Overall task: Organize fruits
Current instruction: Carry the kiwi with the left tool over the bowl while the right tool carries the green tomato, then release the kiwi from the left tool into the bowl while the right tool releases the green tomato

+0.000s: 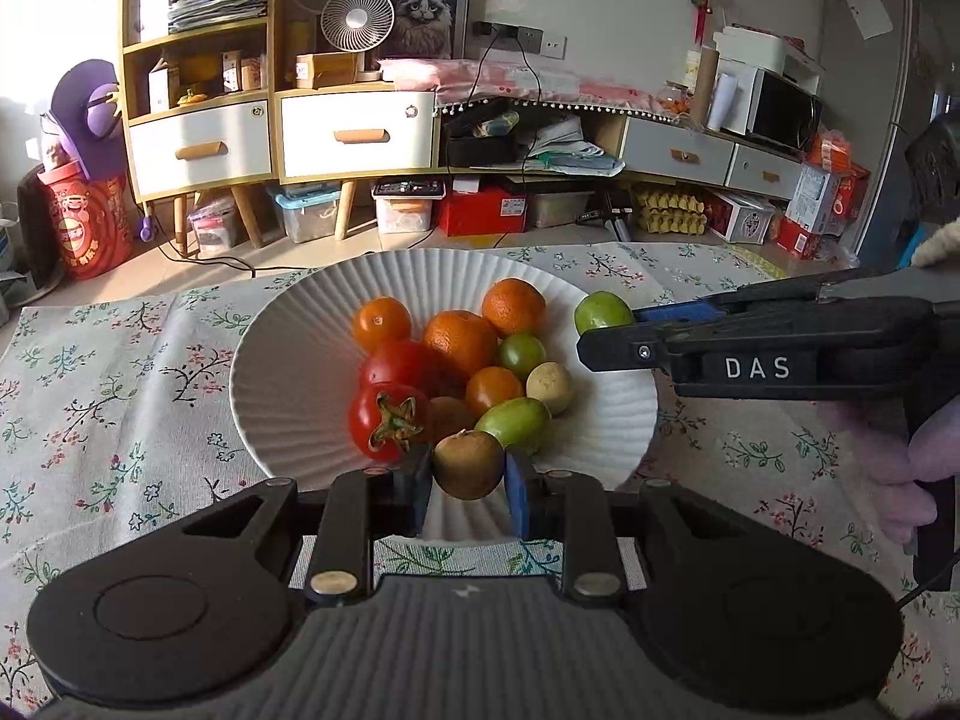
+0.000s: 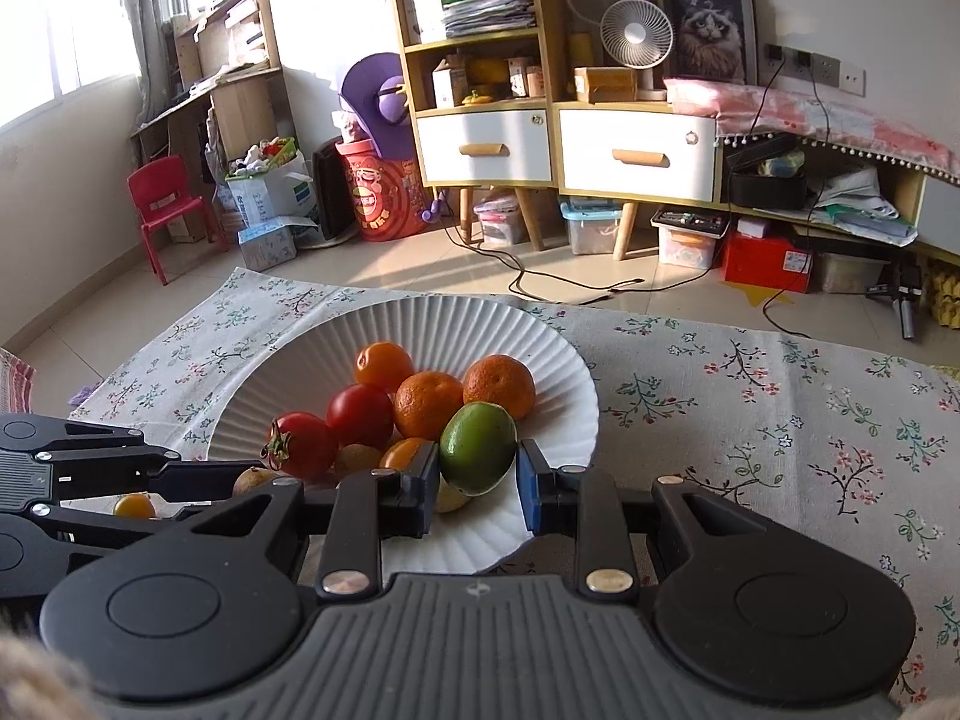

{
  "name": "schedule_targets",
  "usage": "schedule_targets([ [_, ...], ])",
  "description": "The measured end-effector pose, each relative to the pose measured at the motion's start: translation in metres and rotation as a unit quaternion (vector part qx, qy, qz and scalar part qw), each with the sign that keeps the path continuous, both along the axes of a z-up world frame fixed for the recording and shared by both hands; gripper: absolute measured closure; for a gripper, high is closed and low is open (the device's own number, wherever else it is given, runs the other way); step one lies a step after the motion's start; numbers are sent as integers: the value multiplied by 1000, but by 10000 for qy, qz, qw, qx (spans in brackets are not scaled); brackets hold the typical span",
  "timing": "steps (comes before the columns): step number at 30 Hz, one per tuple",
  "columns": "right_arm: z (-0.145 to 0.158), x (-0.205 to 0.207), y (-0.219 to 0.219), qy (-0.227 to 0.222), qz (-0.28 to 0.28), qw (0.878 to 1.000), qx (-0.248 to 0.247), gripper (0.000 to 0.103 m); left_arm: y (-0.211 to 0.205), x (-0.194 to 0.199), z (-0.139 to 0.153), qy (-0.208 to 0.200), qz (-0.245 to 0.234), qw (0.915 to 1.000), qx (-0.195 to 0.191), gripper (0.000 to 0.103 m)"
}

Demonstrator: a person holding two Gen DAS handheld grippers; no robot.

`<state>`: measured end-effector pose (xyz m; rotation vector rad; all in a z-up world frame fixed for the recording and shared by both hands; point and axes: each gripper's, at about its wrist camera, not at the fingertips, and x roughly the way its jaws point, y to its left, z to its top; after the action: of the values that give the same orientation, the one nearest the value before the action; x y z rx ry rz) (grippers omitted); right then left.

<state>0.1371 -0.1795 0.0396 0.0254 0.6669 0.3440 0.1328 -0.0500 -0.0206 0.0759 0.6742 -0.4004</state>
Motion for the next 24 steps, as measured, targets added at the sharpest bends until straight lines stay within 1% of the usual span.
schedule_targets([
  [7,-2,11,-7,17,-69,10000,13,78,-4,6,-7,62,-17,10000,44,88],
  [16,-9,18,-8,105,-64,9999,-16,78,-3,4,-8,-27,-85,10000,-3,88],
  [24,-8,19,-7,106,-54,9999,5,77,0,3,-9,-62,-125,9999,-22,86],
])
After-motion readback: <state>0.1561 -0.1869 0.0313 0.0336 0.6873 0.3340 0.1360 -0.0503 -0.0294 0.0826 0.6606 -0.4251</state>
